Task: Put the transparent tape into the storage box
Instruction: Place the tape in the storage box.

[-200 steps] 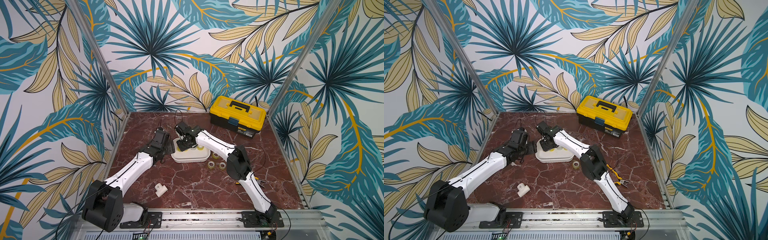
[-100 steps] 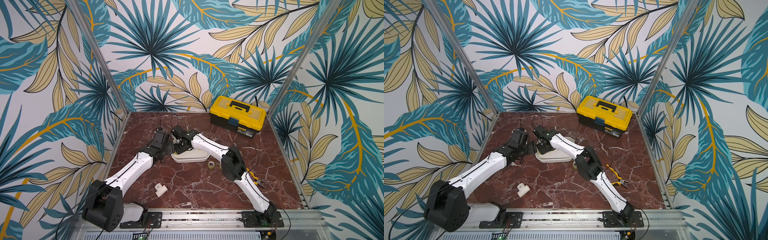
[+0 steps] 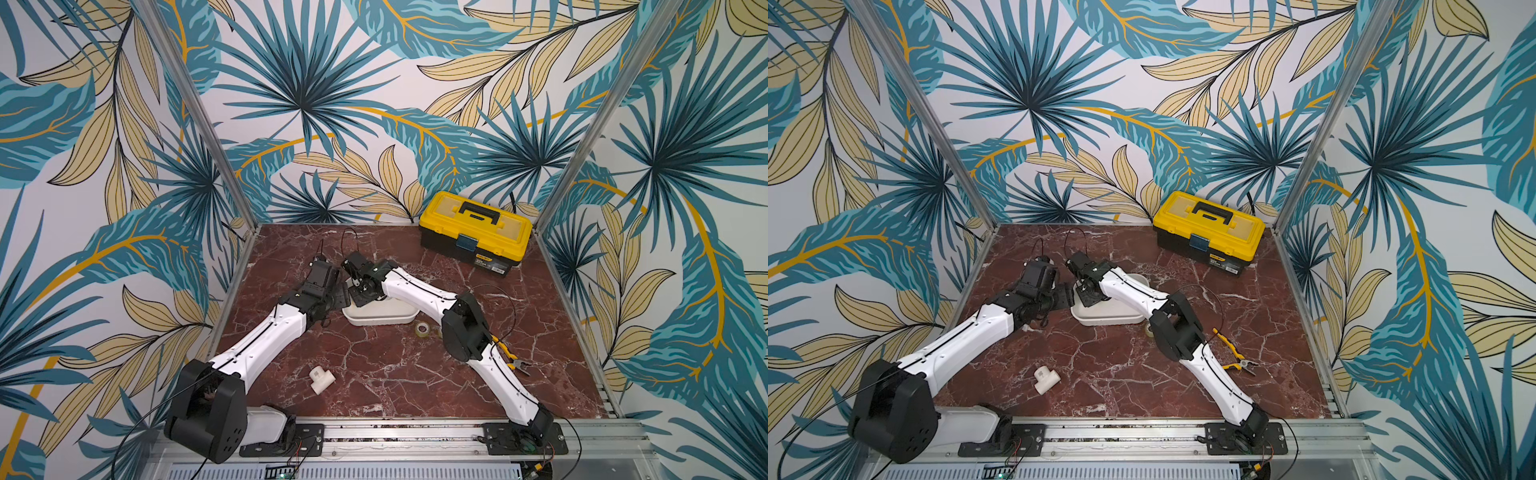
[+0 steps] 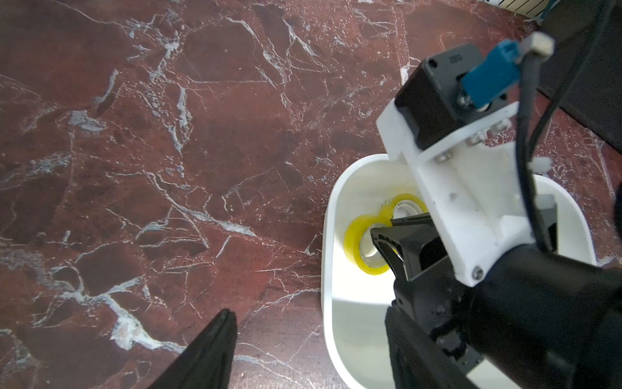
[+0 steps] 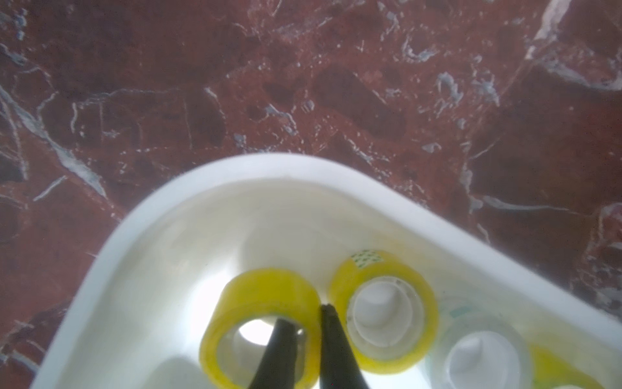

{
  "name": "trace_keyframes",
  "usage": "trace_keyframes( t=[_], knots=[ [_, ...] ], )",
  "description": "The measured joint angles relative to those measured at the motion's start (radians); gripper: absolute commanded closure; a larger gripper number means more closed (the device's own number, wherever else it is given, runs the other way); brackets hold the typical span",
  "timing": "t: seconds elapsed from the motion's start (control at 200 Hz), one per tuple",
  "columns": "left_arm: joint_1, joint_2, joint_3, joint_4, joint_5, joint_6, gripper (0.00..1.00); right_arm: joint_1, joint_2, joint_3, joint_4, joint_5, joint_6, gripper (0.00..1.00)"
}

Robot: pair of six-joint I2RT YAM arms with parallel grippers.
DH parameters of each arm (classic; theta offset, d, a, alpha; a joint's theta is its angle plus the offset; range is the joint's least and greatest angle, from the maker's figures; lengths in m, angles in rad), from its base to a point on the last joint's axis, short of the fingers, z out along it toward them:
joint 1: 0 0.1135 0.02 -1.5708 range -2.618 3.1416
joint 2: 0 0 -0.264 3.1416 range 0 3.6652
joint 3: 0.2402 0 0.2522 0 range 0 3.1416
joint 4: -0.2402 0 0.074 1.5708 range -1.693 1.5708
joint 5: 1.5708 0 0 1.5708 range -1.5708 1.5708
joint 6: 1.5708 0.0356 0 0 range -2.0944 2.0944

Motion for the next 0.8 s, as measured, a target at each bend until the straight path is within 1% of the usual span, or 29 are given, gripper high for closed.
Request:
trace_keyframes(
  t=[0.115,0.261,0.351,0.546,0.636,0.692,0.717,0.767,0.802],
  knots=[
    [0.000,0.010,0.000,0.000,0.002,0.000,0.25,0.000,0.001,0.000,0.000,0.017,-0.002,1.00],
    [-0.002,0.022,0.000,0.000,0.002,0.000,0.25,0.000,0.008,0.009,0.000,0.019,-0.003,0.89],
    [-0.003,0.027,0.000,0.000,0.003,0.000,0.25,0.000,0.018,0.017,0.003,0.018,-0.003,0.84],
    [-0.006,0.032,0.000,0.000,0.003,-0.003,0.25,0.000,0.032,0.023,0.003,0.018,-0.003,0.82],
    [-0.009,0.032,0.000,0.000,0.002,-0.006,0.25,0.000,0.032,0.029,0.005,0.018,-0.007,0.77],
    [-0.010,0.032,0.000,0.000,0.003,-0.007,0.25,0.000,0.032,0.031,0.005,0.019,-0.008,0.76],
    [-0.010,0.032,0.000,0.000,0.002,-0.008,0.25,0.000,0.032,0.031,0.005,0.019,-0.008,0.73],
    [-0.010,0.032,0.000,0.000,0.002,-0.008,0.25,0.000,0.032,0.031,0.005,0.019,-0.010,0.72],
    [-0.011,0.032,0.000,0.000,0.002,-0.008,0.25,0.000,0.032,0.031,0.005,0.019,-0.010,0.68]
  ],
)
